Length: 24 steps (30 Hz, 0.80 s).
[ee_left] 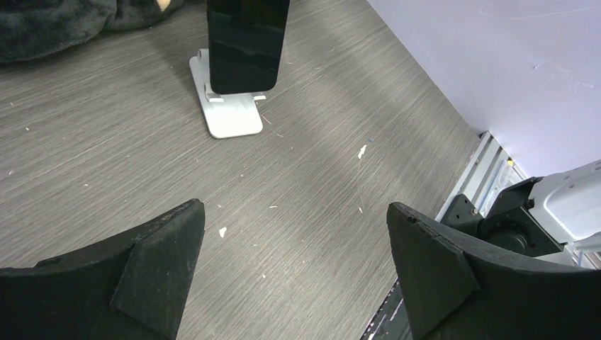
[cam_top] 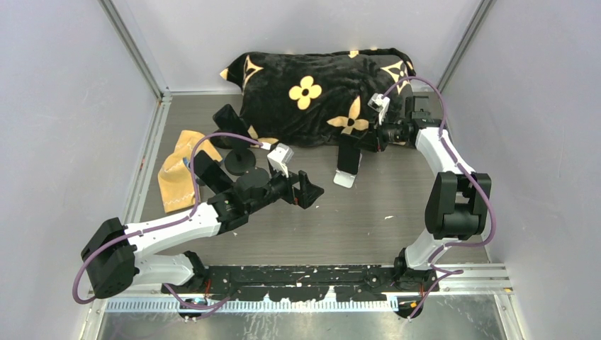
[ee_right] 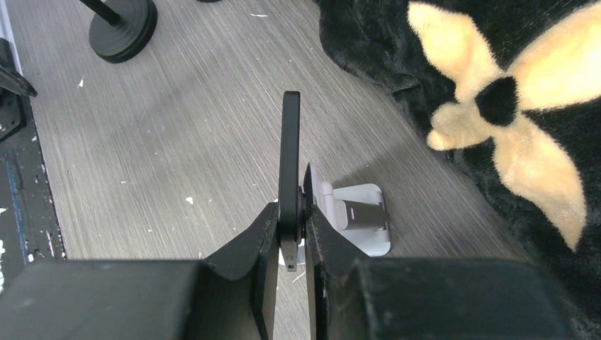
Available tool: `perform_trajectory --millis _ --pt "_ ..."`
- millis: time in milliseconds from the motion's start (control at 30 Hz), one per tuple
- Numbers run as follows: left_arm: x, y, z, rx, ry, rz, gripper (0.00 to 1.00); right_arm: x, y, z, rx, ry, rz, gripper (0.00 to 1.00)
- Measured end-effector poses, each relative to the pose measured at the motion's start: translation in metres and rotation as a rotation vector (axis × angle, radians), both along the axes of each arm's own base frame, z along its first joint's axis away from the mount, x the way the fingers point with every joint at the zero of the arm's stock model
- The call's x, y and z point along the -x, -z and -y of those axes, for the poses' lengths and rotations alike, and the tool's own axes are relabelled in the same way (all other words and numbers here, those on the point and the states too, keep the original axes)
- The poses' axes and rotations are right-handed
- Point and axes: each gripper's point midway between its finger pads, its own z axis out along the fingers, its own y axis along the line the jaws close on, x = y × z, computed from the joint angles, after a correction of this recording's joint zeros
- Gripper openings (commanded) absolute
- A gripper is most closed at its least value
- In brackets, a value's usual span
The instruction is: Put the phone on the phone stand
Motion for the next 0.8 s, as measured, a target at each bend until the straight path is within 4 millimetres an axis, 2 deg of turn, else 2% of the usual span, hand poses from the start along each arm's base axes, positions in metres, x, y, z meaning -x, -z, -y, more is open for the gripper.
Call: perform_trajectory --millis 600,800 --pt "0.0 0.0 0.0 0.007 0.0 0.004 1.0 0.006 0.017 0.003 0.035 -0.014 -0.018 0.35" --pt "0.0 0.0 0.001 0.016 -0.002 -0.003 1.0 0.008 0.02 0.004 0.041 -0.01 -0.034 0.38"
